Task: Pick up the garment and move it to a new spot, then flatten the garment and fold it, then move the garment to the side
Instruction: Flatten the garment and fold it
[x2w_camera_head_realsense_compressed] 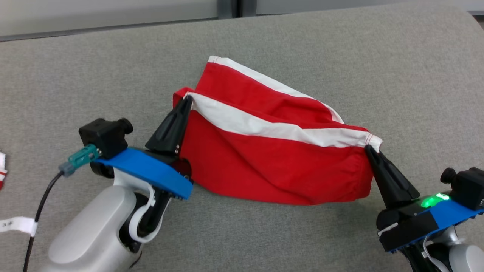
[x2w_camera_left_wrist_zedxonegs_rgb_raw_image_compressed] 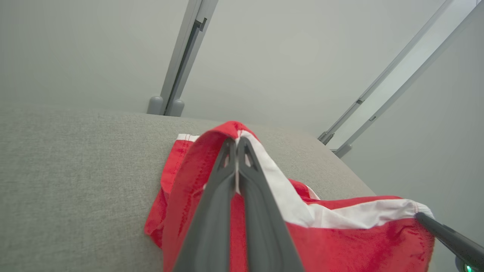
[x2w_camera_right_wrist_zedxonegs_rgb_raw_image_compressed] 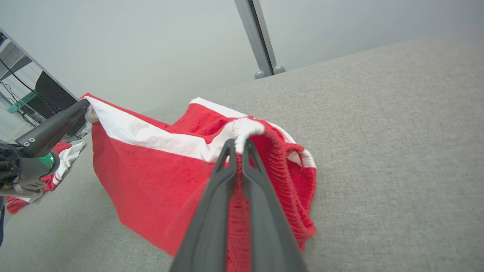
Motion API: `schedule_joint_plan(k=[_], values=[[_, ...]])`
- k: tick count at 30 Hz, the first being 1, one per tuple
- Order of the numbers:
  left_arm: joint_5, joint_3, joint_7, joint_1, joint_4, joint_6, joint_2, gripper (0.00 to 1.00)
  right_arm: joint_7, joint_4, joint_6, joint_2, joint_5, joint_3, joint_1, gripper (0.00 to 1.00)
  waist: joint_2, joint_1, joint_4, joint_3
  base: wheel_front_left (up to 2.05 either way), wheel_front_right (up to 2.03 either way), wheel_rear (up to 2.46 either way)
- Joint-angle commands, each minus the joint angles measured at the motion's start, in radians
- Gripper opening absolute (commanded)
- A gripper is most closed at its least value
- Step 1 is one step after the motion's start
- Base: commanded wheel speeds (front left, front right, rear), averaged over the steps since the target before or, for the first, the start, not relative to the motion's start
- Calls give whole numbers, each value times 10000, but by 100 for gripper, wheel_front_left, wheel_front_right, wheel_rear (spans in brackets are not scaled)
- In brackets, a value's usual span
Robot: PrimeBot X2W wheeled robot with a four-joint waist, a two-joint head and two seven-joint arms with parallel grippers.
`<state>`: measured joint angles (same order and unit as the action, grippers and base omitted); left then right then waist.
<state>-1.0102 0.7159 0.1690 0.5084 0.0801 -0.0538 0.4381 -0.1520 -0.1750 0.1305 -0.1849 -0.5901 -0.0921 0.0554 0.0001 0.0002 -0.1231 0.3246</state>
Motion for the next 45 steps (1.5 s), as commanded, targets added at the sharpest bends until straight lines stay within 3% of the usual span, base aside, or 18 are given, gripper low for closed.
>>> schedule_joint_plan(k=[1,12,23,24,25,26,27,37,45], values=[[119,-24,21,326,195,-9,-69,0,222,69,5,38,129,-51,239,0,-1,-2,-36,123,0,0,0],[1206,-68,23,2783,2719,-326,-424,0,2689,1045,5,473,193,-798,1775,0,-1,-2,-1048,1296,0,0,0],[1585,243,-457,3895,4334,-304,-526,0,3798,2237,5,659,-14,-1680,2823,0,-1,-2,-1664,1859,0,0,0],[1612,272,-471,3938,4423,-274,-550,18,3841,2333,5,669,-17,-1737,2870,0,-1,-2,-1677,1875,0,0,0],[1619,293,-493,3958,4522,-258,-573,47,3851,2442,5,671,-34,-1749,2905,22,-1,-2,-1688,1884,0,0,0],[1614,323,-502,3955,4627,-224,-598,84,3875,2561,5,674,-55,-1771,2920,75,-1,-2,-1696,1886,0,0,0],[1612,365,-495,3936,4702,-147,-619,100,3894,2672,5,682,-62,-1782,2930,100,-1,-2,-1703,1878,0,0,0],[1587,571,26,3054,5265,59,-500,100,4026,2921,5,409,417,-1606,2092,100,-1,-2,-1660,1161,0,0,0],[1406,833,-310,2002,5230,-55,-218,100,4127,2460,5,676,2130,-227,922,100,-1,-2,-1745,485,0,0,0]])
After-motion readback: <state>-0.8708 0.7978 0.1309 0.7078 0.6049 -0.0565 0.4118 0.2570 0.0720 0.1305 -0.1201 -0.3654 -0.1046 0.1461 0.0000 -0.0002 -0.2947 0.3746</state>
